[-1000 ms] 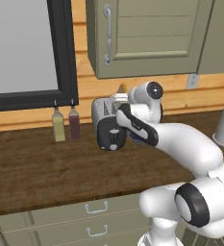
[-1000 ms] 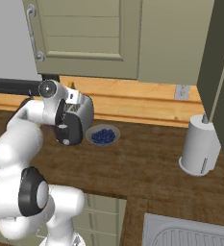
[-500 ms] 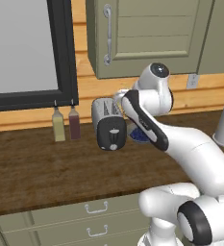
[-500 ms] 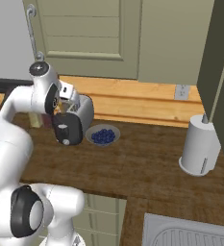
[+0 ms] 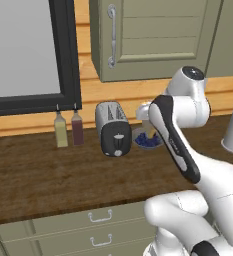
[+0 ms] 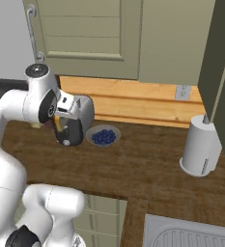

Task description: Start the toaster. Once the lever pops up, take the bread to the plate on the dining counter.

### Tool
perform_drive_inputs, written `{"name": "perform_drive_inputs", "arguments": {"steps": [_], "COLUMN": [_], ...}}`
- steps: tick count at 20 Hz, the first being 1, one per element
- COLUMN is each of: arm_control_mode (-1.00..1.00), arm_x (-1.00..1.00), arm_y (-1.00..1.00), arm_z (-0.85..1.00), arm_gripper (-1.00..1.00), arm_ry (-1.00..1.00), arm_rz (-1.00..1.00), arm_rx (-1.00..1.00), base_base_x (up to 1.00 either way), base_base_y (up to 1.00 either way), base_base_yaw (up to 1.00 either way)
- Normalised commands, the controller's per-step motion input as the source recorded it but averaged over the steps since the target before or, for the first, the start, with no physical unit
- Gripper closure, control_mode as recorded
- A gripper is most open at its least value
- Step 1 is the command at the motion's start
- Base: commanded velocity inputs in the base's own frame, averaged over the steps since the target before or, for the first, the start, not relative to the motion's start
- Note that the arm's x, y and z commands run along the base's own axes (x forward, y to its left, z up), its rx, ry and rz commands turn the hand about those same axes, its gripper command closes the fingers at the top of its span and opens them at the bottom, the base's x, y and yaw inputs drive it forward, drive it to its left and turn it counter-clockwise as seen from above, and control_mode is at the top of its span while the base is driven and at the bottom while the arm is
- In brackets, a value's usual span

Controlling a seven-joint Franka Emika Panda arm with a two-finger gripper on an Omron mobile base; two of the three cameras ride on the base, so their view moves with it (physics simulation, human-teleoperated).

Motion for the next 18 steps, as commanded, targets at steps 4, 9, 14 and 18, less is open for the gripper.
{"name": "perform_drive_inputs", "arguments": {"steps": [4,9,14,18], "arm_control_mode": [-1.0,-1.0,-1.0,-1.0], "arm_x": [-1.0,-0.92,-0.62,-0.06], "arm_y": [-0.48,-0.48,-0.09,0.0], "arm_z": [-0.04,-0.19,0.1,0.01], "arm_gripper": [1.0,1.0,1.0,1.0], "arm_ry": [0.0,0.0,0.0,0.0], "arm_rz": [0.0,0.0,0.0,0.0], "arm_rx": [0.01,0.0,0.0,0.0], "base_base_x": [0.0,0.0,0.0,0.0], "base_base_y": [0.0,0.0,0.0,0.0], "base_base_yaw": [0.0,0.0,0.0,0.0]}}
